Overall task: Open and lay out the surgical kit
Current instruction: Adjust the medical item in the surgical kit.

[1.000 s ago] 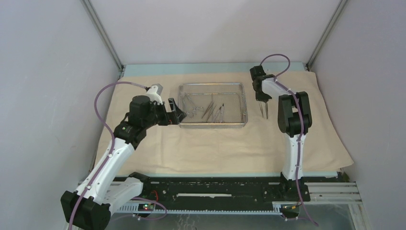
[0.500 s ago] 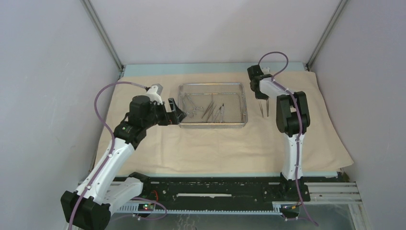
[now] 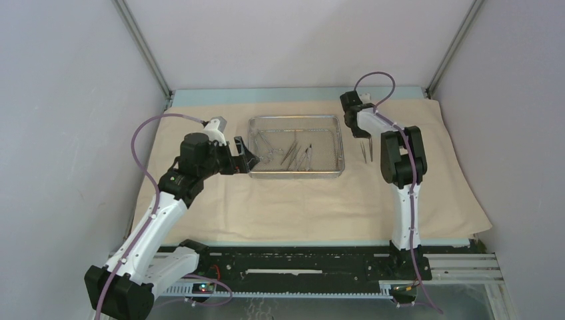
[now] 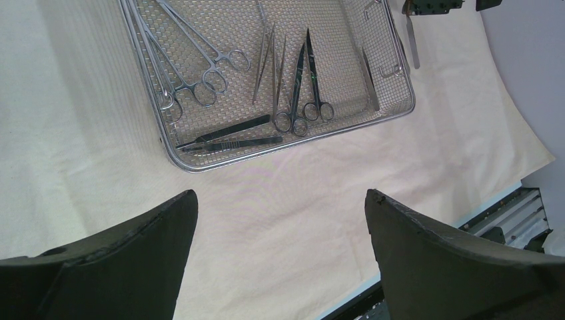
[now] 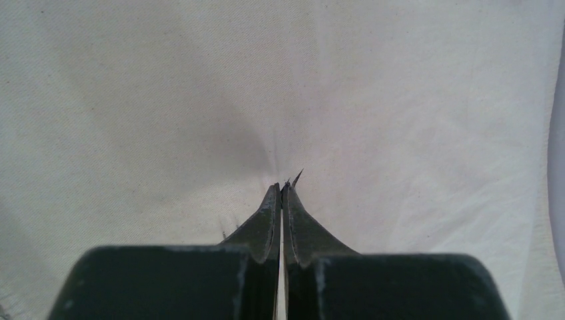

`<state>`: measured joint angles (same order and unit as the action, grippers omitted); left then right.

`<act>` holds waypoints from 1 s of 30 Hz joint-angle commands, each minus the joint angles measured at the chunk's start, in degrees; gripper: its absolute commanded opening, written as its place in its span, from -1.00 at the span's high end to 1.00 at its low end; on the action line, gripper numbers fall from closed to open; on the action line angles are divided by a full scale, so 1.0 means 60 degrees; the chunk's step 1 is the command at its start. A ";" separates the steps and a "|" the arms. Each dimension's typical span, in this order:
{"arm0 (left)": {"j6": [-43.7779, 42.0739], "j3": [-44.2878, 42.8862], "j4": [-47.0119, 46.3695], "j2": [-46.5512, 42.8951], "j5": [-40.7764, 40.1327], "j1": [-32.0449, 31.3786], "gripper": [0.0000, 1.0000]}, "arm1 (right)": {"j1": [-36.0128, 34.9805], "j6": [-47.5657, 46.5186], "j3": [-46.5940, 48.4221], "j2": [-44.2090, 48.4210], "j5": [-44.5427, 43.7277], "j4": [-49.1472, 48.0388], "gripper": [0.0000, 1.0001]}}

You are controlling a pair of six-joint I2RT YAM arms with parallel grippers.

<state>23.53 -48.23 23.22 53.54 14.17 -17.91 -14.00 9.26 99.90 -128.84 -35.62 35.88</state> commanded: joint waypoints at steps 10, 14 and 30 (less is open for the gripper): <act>0.0001 -0.0103 -0.0300 -0.0062 0.0075 0.0070 -1.00 | -0.0153 -0.0307 0.0371 -0.0237 -0.0388 0.0002 0.88; 0.0004 -0.0090 -0.0295 -0.0063 0.0064 0.0067 -1.00 | -0.0157 -0.0313 0.0399 -0.0240 -0.0366 0.0046 0.82; 0.0004 -0.0086 -0.0296 -0.0086 0.0055 0.0070 -1.00 | -0.0205 -0.0248 0.0714 -0.0271 -0.0187 0.0272 0.70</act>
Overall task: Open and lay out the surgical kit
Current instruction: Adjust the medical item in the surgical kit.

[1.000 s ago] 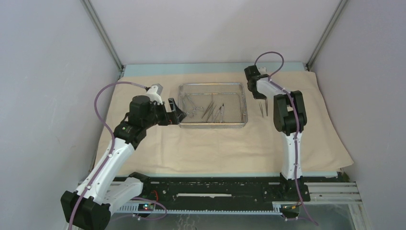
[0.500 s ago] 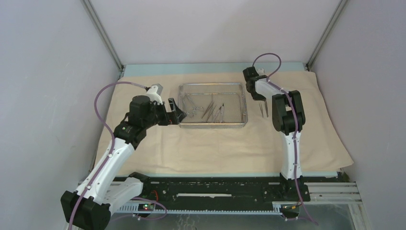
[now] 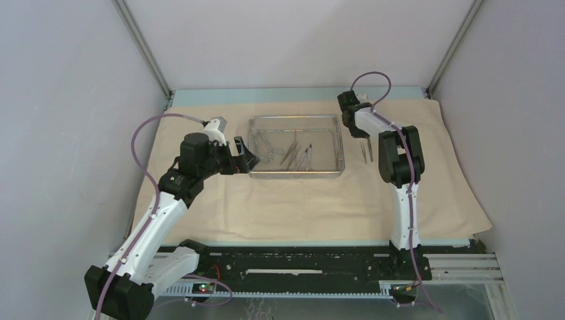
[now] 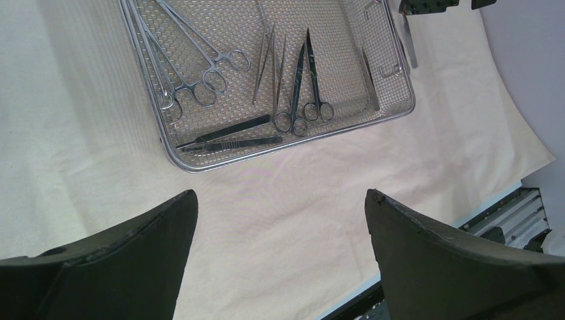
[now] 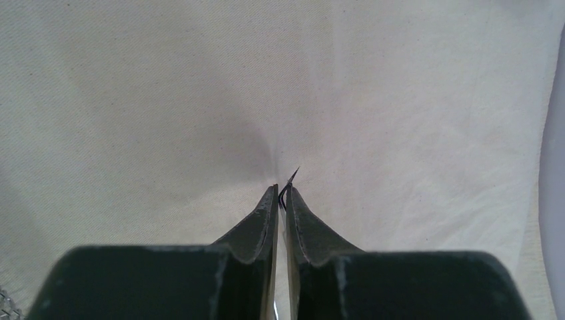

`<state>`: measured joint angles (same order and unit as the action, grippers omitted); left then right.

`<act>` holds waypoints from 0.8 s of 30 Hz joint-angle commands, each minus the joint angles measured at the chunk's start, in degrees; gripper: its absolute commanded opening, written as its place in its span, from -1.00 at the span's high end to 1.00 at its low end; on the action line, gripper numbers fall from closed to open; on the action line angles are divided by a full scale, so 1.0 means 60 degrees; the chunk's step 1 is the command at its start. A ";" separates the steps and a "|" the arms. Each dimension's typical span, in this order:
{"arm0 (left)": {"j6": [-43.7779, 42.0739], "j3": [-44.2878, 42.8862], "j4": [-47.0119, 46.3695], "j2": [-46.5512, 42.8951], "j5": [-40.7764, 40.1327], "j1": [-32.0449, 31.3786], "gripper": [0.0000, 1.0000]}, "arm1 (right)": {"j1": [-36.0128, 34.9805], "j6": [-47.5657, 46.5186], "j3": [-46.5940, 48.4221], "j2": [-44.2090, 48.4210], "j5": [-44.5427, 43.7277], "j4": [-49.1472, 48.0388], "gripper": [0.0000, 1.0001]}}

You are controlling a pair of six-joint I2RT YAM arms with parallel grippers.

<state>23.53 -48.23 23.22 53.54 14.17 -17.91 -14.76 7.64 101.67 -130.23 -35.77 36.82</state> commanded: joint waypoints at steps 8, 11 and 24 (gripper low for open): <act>0.0004 -0.0092 -0.0296 -0.0101 0.0047 0.0070 -1.00 | -0.0048 -0.0010 0.0695 -0.0341 -0.0319 0.0368 0.94; 0.0004 -0.0092 -0.0296 -0.0091 0.0047 0.0064 -1.00 | -0.0044 -0.0013 0.0888 -0.0461 -0.0426 0.0498 0.96; -0.0010 -0.0090 -0.0296 -0.0076 0.0026 0.0070 -1.00 | -0.0079 -0.0141 0.1535 -0.0930 -0.1457 0.0963 0.92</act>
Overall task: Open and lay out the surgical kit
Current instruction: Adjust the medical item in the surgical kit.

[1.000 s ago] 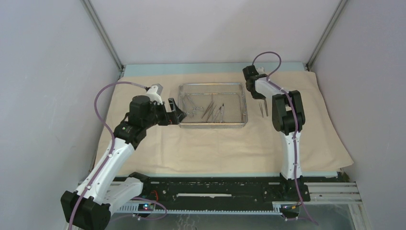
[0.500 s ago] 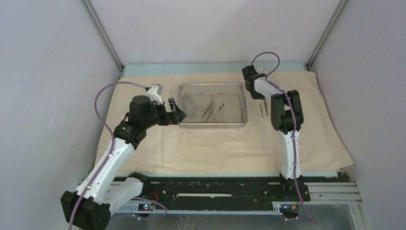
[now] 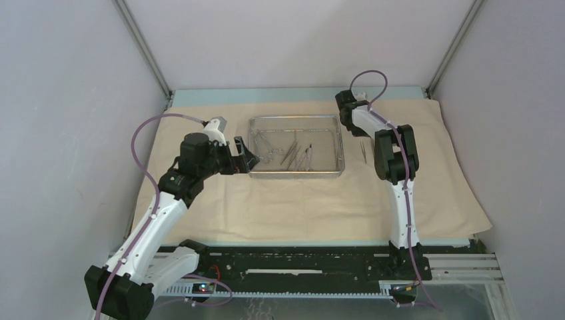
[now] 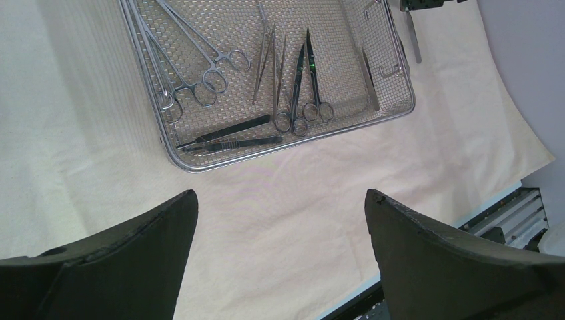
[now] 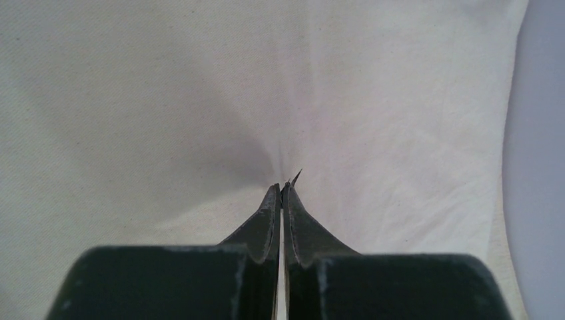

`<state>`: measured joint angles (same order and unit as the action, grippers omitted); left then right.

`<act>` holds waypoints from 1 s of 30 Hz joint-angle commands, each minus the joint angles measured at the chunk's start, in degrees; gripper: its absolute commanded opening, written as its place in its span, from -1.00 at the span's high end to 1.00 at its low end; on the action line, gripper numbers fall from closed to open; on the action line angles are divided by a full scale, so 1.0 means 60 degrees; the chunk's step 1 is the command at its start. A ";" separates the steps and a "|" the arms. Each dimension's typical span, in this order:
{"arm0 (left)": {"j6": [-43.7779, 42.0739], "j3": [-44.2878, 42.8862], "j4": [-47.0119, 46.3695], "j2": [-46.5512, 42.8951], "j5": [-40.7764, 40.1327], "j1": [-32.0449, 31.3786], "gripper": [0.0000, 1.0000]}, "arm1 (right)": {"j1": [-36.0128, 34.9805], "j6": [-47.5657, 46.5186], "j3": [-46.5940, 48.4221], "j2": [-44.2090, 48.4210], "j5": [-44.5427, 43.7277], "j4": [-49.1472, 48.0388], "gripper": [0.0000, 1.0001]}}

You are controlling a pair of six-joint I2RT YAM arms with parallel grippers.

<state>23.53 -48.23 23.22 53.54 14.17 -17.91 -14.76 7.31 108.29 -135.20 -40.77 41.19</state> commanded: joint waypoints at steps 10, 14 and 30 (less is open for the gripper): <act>0.0000 -0.0085 -0.0296 -0.0062 0.0045 0.0071 -1.00 | -0.0176 0.0047 0.0249 -0.0195 -0.0685 0.0369 0.86; -0.0011 -0.0092 -0.0296 -0.0063 0.0055 0.0063 -1.00 | -0.0198 0.0152 0.0194 -0.0176 -0.0688 0.0349 0.79; 0.0002 -0.0092 -0.0296 -0.0046 0.0073 0.0070 -1.00 | -0.0204 0.0349 0.0115 0.0124 -0.0114 0.0327 0.51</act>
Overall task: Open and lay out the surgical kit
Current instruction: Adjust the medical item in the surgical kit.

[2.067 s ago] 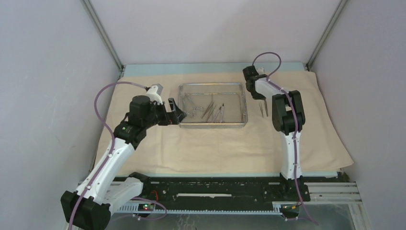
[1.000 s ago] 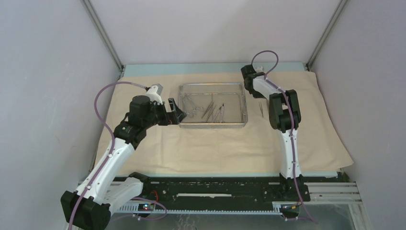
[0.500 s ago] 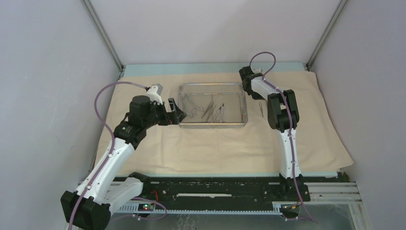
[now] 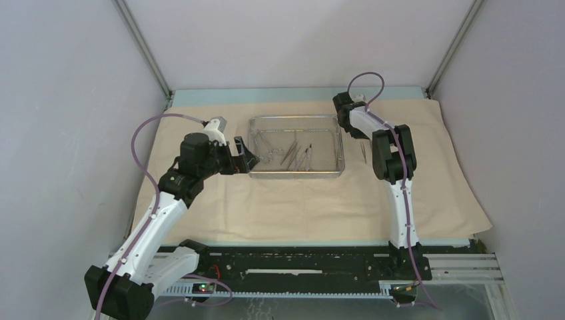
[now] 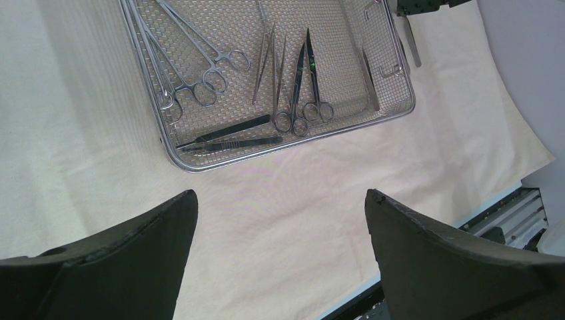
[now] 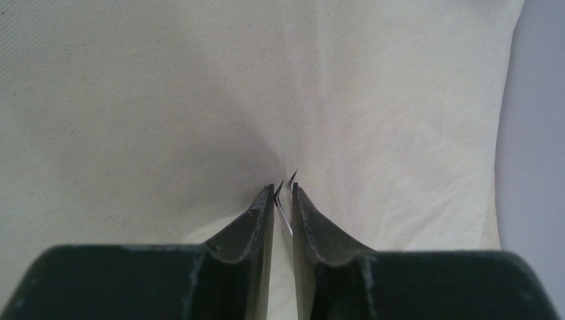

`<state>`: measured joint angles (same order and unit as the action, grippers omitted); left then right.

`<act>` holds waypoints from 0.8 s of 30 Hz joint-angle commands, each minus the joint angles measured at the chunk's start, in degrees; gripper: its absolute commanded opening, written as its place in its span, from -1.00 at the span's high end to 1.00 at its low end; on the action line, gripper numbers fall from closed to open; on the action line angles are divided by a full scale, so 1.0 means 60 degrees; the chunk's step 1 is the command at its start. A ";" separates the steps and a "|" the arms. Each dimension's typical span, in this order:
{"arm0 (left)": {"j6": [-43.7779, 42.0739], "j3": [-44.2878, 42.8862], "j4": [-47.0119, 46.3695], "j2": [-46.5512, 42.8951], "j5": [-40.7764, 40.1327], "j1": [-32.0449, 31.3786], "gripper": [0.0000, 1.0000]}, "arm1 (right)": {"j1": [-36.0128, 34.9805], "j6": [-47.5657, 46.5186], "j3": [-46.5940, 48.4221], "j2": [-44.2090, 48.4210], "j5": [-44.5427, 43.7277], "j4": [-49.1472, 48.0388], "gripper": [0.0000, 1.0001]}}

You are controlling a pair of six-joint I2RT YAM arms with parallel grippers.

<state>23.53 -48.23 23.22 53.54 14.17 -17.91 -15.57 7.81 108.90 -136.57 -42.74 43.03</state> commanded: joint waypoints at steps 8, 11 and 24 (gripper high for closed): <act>-0.0008 -0.0092 -0.0296 -0.0048 0.0067 0.0069 -1.00 | -0.0085 0.0248 -0.0076 0.0840 0.0862 -0.0078 0.48; -0.0016 -0.0092 -0.0293 -0.0046 0.0080 0.0070 -1.00 | -0.0085 0.0263 -0.0174 0.1171 0.1113 -0.0117 0.47; -0.0038 -0.0092 -0.0296 0.0027 0.0012 0.0067 -1.00 | -0.0050 0.0536 -0.0461 0.3130 0.2401 0.0211 0.31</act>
<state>23.53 -48.23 23.22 53.63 14.17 -17.91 -15.51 8.97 106.54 -126.45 -32.18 43.77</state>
